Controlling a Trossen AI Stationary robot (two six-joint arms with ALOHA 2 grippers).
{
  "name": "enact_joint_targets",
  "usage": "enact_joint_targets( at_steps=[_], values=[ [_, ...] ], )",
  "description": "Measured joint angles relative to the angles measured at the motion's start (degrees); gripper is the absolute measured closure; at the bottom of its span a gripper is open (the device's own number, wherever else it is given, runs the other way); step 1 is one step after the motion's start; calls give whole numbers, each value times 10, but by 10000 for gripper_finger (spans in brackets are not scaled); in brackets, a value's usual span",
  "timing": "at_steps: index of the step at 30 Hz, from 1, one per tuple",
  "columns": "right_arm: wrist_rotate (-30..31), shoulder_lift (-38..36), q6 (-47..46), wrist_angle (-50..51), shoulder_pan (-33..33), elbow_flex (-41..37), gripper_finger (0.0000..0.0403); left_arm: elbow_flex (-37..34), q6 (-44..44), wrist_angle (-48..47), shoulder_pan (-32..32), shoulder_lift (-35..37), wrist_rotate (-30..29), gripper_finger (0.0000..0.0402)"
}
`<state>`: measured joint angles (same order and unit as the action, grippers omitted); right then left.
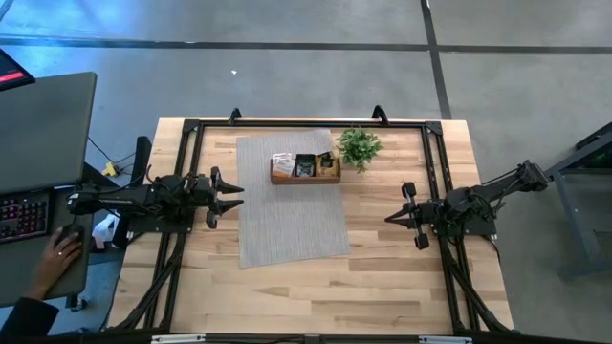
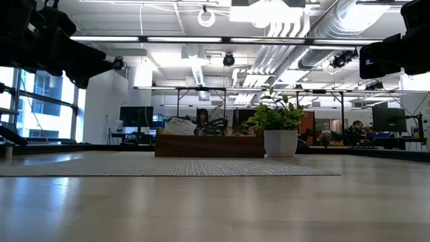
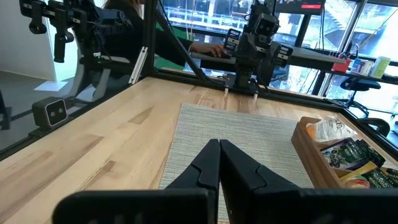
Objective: Pick & Place Tea
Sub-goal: Return to Home Position
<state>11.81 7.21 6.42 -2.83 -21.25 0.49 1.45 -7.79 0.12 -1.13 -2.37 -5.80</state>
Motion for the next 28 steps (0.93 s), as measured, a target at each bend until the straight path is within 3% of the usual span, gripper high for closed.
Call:
enact_joint_targets(
  at_steps=[28],
  values=[
    [0,0,0,0,0,0,399,0,0,0,0,0,0,229]
  ],
)
